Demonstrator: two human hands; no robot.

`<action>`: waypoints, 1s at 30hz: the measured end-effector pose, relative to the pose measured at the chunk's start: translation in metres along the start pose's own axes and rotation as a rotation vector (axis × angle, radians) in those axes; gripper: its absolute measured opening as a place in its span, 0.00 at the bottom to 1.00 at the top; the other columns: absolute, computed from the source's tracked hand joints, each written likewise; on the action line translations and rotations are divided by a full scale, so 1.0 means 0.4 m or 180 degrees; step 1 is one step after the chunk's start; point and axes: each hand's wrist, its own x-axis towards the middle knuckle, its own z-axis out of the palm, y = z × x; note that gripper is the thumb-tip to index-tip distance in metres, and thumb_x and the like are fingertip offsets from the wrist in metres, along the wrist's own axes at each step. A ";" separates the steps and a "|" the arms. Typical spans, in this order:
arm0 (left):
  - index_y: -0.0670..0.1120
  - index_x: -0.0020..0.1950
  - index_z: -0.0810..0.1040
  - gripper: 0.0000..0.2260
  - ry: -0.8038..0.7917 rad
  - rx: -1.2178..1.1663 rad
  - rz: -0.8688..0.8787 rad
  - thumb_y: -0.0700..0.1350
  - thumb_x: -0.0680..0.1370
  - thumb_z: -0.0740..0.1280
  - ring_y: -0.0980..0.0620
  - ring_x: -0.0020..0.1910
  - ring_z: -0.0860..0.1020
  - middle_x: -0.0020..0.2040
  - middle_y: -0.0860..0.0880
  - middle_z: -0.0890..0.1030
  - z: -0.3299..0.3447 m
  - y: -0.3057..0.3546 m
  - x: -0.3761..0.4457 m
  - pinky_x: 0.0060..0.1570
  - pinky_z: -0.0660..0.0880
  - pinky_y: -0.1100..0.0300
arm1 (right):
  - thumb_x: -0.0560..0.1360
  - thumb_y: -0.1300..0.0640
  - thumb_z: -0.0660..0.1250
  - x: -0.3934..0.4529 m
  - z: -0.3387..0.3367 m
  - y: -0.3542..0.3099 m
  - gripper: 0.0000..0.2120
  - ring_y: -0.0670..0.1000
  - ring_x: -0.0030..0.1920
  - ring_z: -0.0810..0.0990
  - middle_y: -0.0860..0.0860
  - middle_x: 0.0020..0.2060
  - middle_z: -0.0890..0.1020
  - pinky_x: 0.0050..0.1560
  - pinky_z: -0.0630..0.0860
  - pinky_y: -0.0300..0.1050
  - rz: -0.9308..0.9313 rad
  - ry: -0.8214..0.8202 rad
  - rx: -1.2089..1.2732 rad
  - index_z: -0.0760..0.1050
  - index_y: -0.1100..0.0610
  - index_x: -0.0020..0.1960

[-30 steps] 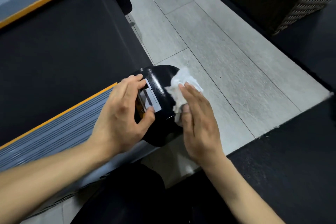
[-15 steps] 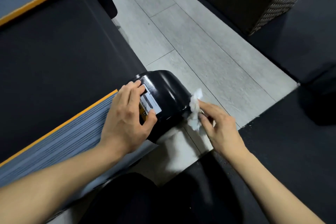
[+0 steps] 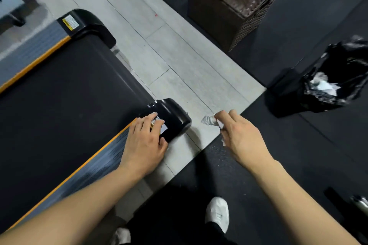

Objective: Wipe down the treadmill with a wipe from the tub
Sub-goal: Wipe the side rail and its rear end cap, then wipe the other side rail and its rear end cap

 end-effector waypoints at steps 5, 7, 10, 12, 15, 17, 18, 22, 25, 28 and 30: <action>0.45 0.65 0.76 0.21 0.0092 -0.0100 0.0064 0.48 0.74 0.59 0.43 0.64 0.71 0.70 0.42 0.74 -0.323 0.164 -0.038 0.71 0.60 0.50 | 0.76 0.47 0.48 -0.046 -0.320 -0.112 0.15 0.48 0.42 0.73 0.47 0.44 0.70 0.44 0.71 0.47 0.0209 -0.0208 0.0785 0.70 0.50 0.54; 0.45 0.64 0.77 0.21 0.0124 -0.0144 0.0112 0.48 0.73 0.59 0.43 0.64 0.71 0.70 0.43 0.73 -0.453 0.228 -0.049 0.71 0.61 0.49 | 0.78 0.53 0.54 -0.053 -0.441 -0.147 0.11 0.49 0.45 0.73 0.47 0.46 0.71 0.48 0.71 0.47 0.0121 -0.0315 0.0839 0.71 0.50 0.57; 0.45 0.64 0.77 0.21 0.0215 -0.0142 0.0154 0.48 0.73 0.58 0.43 0.64 0.71 0.70 0.44 0.73 -0.631 0.305 -0.059 0.72 0.61 0.49 | 0.76 0.63 0.61 -0.057 -0.612 -0.192 0.17 0.52 0.45 0.73 0.47 0.44 0.73 0.49 0.71 0.49 -0.0282 -0.0201 0.0476 0.73 0.51 0.62; 0.45 0.66 0.77 0.21 0.0275 -0.0140 0.0139 0.48 0.74 0.59 0.43 0.66 0.72 0.70 0.44 0.73 -0.732 0.343 -0.060 0.73 0.61 0.48 | 0.73 0.65 0.64 -0.051 -0.718 -0.227 0.22 0.53 0.41 0.73 0.45 0.39 0.74 0.45 0.69 0.50 -0.0489 -0.0042 0.0256 0.71 0.51 0.64; 0.45 0.66 0.77 0.20 0.0453 -0.0144 0.0107 0.47 0.75 0.62 0.42 0.66 0.73 0.70 0.44 0.73 -0.856 0.377 -0.063 0.72 0.64 0.46 | 0.68 0.67 0.69 -0.023 -0.847 -0.273 0.20 0.54 0.34 0.71 0.43 0.31 0.68 0.41 0.63 0.48 -0.0578 0.0370 -0.0034 0.73 0.53 0.57; 0.45 0.66 0.77 0.20 0.0577 -0.0134 0.0102 0.46 0.75 0.63 0.41 0.66 0.73 0.70 0.44 0.73 -0.924 0.388 -0.060 0.72 0.65 0.45 | 0.67 0.65 0.73 0.000 -0.915 -0.296 0.16 0.53 0.37 0.74 0.44 0.35 0.74 0.41 0.66 0.49 -0.0726 0.0560 -0.0131 0.76 0.51 0.51; 0.45 0.66 0.76 0.20 0.0625 -0.0119 0.0113 0.46 0.75 0.63 0.41 0.66 0.72 0.70 0.44 0.73 -0.954 0.392 -0.055 0.72 0.64 0.46 | 0.68 0.64 0.74 0.015 -0.944 -0.305 0.14 0.53 0.40 0.76 0.45 0.40 0.78 0.42 0.68 0.50 -0.0847 0.0641 -0.0116 0.78 0.51 0.50; 0.46 0.67 0.76 0.20 0.0730 -0.0109 0.0043 0.48 0.76 0.59 0.43 0.67 0.71 0.70 0.45 0.73 -1.054 0.392 -0.019 0.73 0.62 0.49 | 0.68 0.64 0.77 0.090 -1.042 -0.355 0.12 0.55 0.44 0.75 0.50 0.50 0.79 0.43 0.71 0.55 -0.1146 0.0878 -0.0152 0.82 0.52 0.49; 0.47 0.67 0.75 0.21 0.0778 -0.0124 -0.0053 0.50 0.77 0.57 0.44 0.68 0.69 0.71 0.45 0.73 -1.123 0.386 0.033 0.73 0.60 0.50 | 0.68 0.66 0.74 0.153 -1.111 -0.400 0.14 0.54 0.38 0.73 0.49 0.49 0.74 0.35 0.73 0.49 -0.1074 0.0595 -0.0094 0.80 0.52 0.49; 0.47 0.67 0.75 0.21 0.0831 -0.0225 -0.0188 0.51 0.77 0.56 0.44 0.68 0.68 0.71 0.45 0.72 -1.186 0.368 0.103 0.72 0.63 0.47 | 0.68 0.66 0.73 0.227 -1.173 -0.429 0.13 0.53 0.34 0.72 0.48 0.49 0.69 0.29 0.71 0.48 -0.0966 0.0348 0.0013 0.77 0.53 0.48; 0.47 0.67 0.75 0.21 0.0858 -0.0309 -0.0313 0.51 0.76 0.56 0.43 0.68 0.68 0.72 0.45 0.72 -1.230 0.352 0.158 0.72 0.65 0.44 | 0.70 0.65 0.72 0.286 -1.212 -0.442 0.11 0.51 0.36 0.72 0.46 0.49 0.69 0.33 0.70 0.45 -0.0961 0.0325 0.0222 0.77 0.53 0.49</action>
